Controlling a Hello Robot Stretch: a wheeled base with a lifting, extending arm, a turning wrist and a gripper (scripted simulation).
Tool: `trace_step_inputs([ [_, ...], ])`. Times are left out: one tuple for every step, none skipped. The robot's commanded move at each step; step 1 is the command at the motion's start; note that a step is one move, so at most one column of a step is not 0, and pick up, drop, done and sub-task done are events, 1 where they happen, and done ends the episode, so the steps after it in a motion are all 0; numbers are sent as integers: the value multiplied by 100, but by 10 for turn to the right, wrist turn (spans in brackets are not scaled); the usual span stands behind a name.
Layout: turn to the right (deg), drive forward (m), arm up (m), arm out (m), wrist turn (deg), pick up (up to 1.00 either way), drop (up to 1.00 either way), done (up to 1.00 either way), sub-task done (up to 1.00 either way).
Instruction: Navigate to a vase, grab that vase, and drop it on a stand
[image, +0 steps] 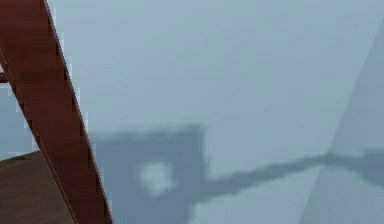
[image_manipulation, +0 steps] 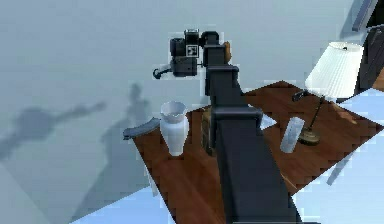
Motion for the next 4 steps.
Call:
trace_step_inputs([
  [0, 0, -30, 0, 0, 0, 0, 0, 0],
  [0, 0, 0, 0, 0, 100, 0, 0, 0],
  [0, 0, 10, 0, 0, 0, 0, 0, 0],
  [0, 0, 20, 0, 0, 0, 0, 0, 0],
])
